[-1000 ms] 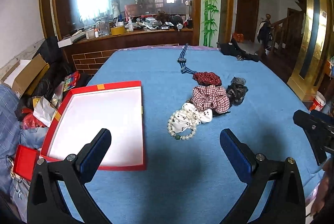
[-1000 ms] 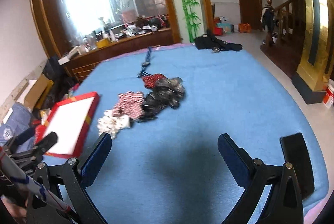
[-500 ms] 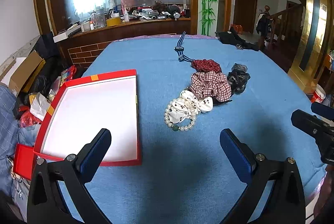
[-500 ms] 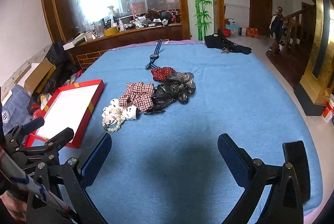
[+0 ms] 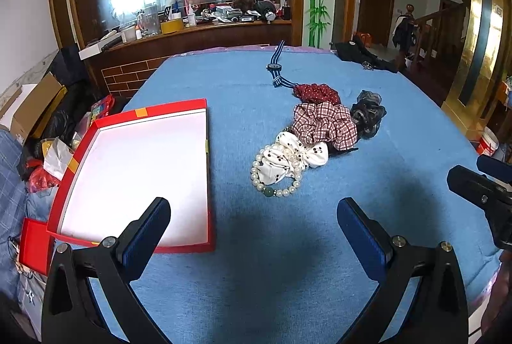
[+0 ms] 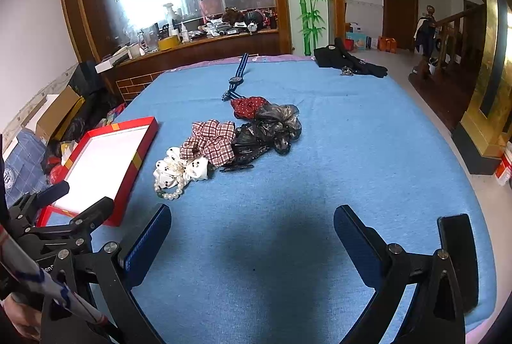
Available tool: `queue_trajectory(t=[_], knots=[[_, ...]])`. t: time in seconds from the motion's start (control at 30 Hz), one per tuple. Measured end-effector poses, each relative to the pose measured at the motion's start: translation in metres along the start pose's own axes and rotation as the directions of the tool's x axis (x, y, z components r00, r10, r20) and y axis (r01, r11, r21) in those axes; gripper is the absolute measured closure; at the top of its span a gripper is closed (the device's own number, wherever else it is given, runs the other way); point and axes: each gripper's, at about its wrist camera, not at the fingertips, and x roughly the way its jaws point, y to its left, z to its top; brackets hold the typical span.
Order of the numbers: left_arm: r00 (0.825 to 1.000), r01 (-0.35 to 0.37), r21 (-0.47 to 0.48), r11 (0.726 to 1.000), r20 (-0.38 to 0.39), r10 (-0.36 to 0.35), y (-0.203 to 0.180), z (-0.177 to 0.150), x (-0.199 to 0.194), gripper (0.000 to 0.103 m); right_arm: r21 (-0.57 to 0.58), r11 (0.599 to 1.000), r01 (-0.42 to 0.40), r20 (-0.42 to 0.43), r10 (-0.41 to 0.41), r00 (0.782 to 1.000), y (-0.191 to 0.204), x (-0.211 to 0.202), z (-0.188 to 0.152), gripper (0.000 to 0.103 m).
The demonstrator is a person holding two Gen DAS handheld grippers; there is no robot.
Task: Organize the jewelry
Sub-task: 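Move both tools toward the pile of scrunchies and bracelets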
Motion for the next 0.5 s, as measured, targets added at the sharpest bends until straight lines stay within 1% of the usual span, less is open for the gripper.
queue_trajectory(t=[0.1,0.2,0.33,0.4,0.5], knots=[[1.000,0.002,0.004,1.000,-0.009,-0.002,-0.001,0.000,0.004,0.000,-0.001,1.000,-0.004,-0.005,0.004,1.000,0.000,0.002,0.001,0.000],[0.999,0.032,0.008,0.999,-0.033,-0.032,0.000,0.003,0.013,0.000,0.004,1.000,-0.016,-0.015,0.016,1.000,-0.002,0.006,0.004,0.000],[0.991,0.086,-0.018,0.996,-0.102,-0.088,0.011,0.014,0.038,0.000,0.018,0.999,-0.026,-0.019,0.026,0.999,-0.007,0.010,0.012,0.000],[0.988,0.103,-0.028,0.994,-0.117,-0.106,0.018,0.021,0.048,0.000,0.016,1.000,-0.024,-0.019,0.024,1.000,-0.010,0.011,0.016,0.000],[0.980,0.125,-0.049,0.991,-0.147,-0.131,0.025,0.034,0.063,0.001,0.041,0.998,-0.049,-0.030,0.050,0.998,-0.018,0.015,0.021,0.000]])
